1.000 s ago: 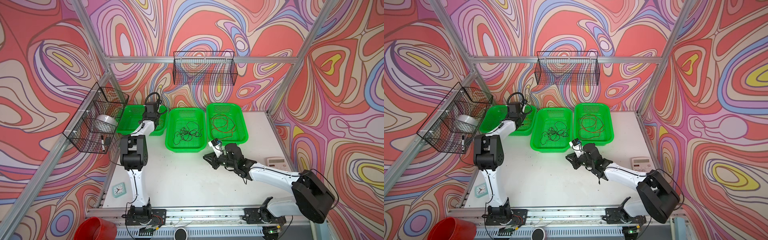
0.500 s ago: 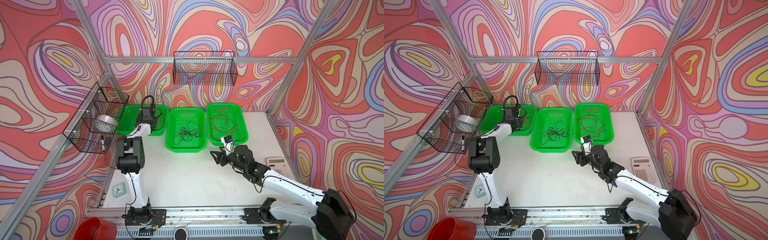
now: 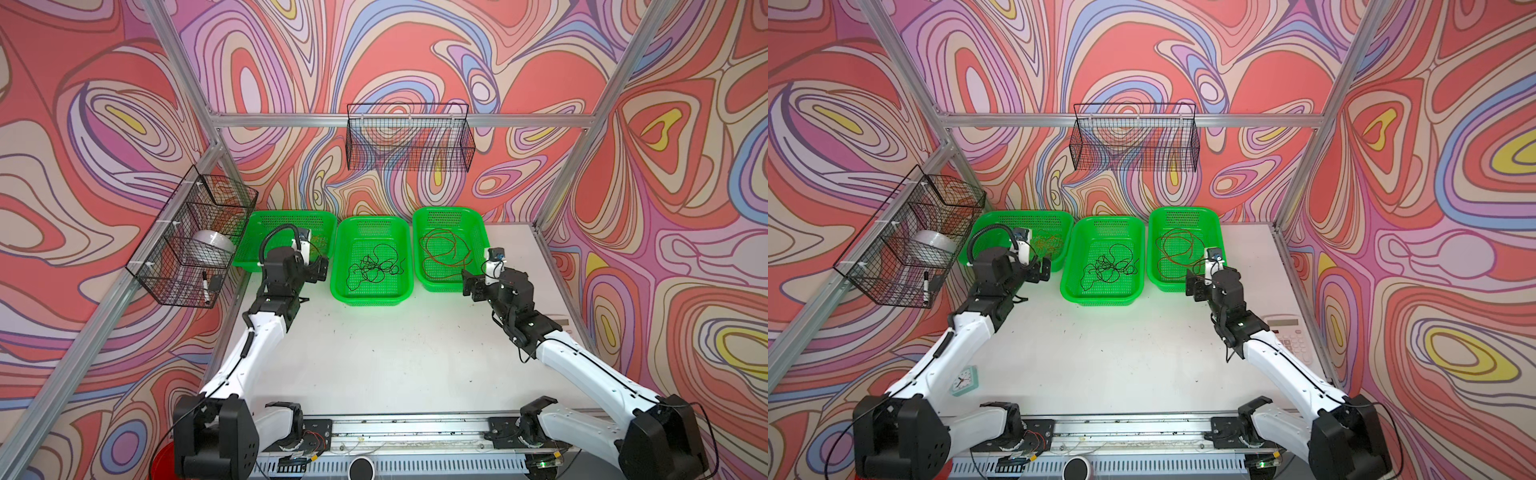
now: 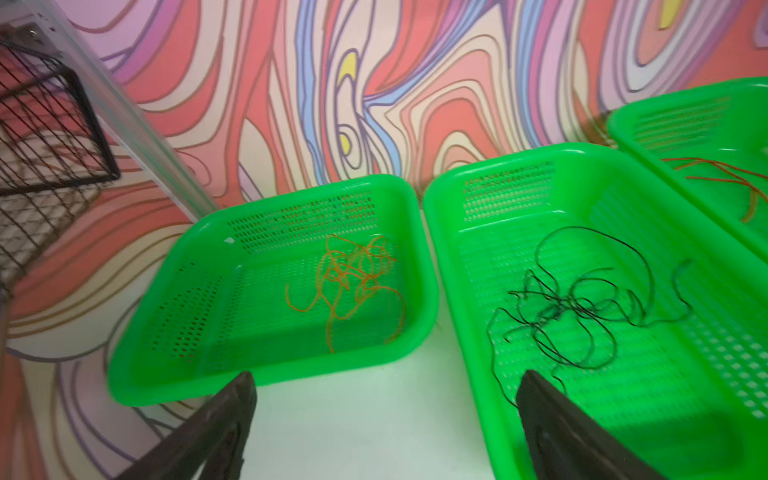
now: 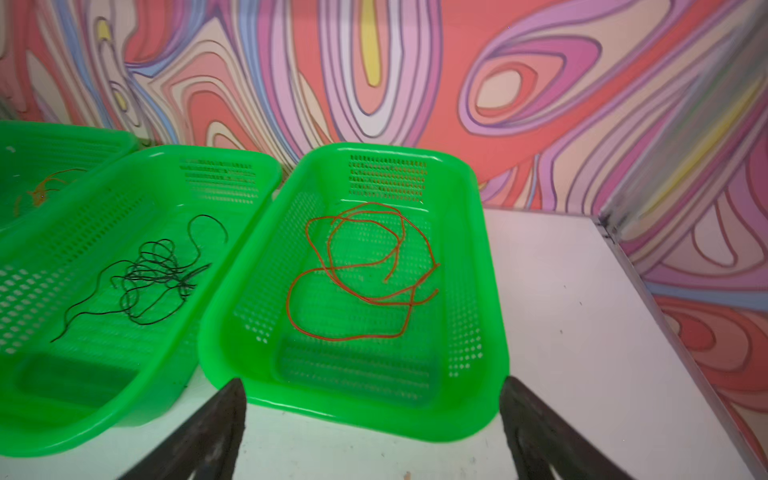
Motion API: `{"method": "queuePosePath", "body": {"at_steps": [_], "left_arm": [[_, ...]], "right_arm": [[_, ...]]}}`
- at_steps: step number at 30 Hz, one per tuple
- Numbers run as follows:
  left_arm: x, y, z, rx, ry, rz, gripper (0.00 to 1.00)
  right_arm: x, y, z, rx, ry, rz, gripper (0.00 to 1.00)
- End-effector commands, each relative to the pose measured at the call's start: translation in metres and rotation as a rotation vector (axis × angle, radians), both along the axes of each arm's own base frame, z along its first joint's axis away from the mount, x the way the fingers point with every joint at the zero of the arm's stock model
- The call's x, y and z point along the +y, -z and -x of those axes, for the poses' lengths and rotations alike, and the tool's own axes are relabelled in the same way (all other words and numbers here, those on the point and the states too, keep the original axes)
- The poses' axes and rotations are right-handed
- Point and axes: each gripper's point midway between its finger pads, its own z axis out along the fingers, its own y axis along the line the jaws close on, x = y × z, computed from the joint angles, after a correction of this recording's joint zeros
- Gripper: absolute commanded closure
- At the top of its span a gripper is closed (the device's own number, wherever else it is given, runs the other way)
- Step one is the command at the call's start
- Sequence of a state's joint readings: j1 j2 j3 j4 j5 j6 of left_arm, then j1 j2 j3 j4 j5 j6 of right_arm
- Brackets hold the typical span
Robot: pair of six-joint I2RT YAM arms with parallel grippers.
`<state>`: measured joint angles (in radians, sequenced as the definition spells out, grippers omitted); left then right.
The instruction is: Untangle the cables
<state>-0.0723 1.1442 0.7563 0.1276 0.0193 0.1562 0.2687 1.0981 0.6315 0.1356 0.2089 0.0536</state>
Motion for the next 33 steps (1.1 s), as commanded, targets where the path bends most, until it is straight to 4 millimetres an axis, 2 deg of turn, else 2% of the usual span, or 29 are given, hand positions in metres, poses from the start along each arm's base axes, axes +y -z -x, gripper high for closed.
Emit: {"method": "queuePosePath", "body": {"at_steps": [1,2,3,5,7,9,11,12,15,17,18,19,21,22,24,27,33], "left_arm": [[-0.001,0.048,0.02,0.037,-0.032,0.071,0.0],[0.003,0.055,0.023,0.025,-0.052,0.066,0.0],[0.008,0.077,0.027,0.026,-0.082,0.049,0.0],[0.019,0.093,0.021,-0.021,-0.14,0.031,0.0],[0.021,0.11,0.013,-0.031,-0.159,0.052,0.0],[0.011,0.13,0.006,-0.028,-0.097,0.053,0.0],[0.022,0.138,0.014,-0.077,-0.14,0.093,0.0],[0.024,0.133,0.016,-0.125,-0.138,0.106,0.0],[0.014,0.135,0.016,-0.086,-0.078,0.103,0.0],[0.009,0.136,0.014,-0.088,-0.048,0.1,0.0],[0.009,0.135,0.014,-0.093,-0.046,0.101,0.0],[0.009,0.136,0.015,-0.082,-0.042,0.102,0.0],[0.004,0.137,0.011,-0.063,-0.018,0.098,0.0],[0.008,0.139,0.008,-0.046,-0.039,0.097,0.0],[0.02,0.143,0.001,-0.004,-0.121,0.092,0.0],[0.028,0.144,-0.001,0.003,-0.166,0.099,0.0],[0.028,0.144,-0.002,0.008,-0.163,0.099,0.0]], "right_arm": [[-0.048,0.011,-0.004,-0.036,0.107,-0.078,0.02],[-0.056,0.017,-0.006,-0.035,0.12,-0.073,0.02],[-0.061,0.029,-0.008,-0.024,0.126,-0.051,0.02],[-0.062,0.047,-0.014,-0.029,0.11,0.003,0.02],[-0.058,0.063,-0.017,-0.059,0.075,0.002,0.02],[-0.052,0.073,-0.014,-0.12,0.038,-0.022,0.02],[-0.046,0.075,-0.012,-0.182,0.002,-0.025,0.02],[-0.044,0.076,-0.013,-0.189,-0.015,0.003,0.01],[-0.05,0.087,-0.023,-0.208,-0.004,0.009,0.02],[-0.063,0.102,-0.023,-0.217,0.045,-0.023,0.02],[-0.072,0.099,-0.022,-0.242,0.086,-0.042,0.02],[-0.07,0.103,-0.019,-0.209,0.061,-0.047,0.02],[-0.057,0.105,-0.027,-0.191,-0.022,-0.043,0.02],[-0.048,0.113,-0.031,-0.139,-0.071,-0.038,0.02],[-0.044,0.115,-0.044,-0.094,-0.105,-0.033,0.02],[-0.049,0.117,-0.052,-0.067,-0.07,-0.035,0.02],[-0.058,0.119,-0.052,-0.056,-0.017,-0.037,0.02]]}}
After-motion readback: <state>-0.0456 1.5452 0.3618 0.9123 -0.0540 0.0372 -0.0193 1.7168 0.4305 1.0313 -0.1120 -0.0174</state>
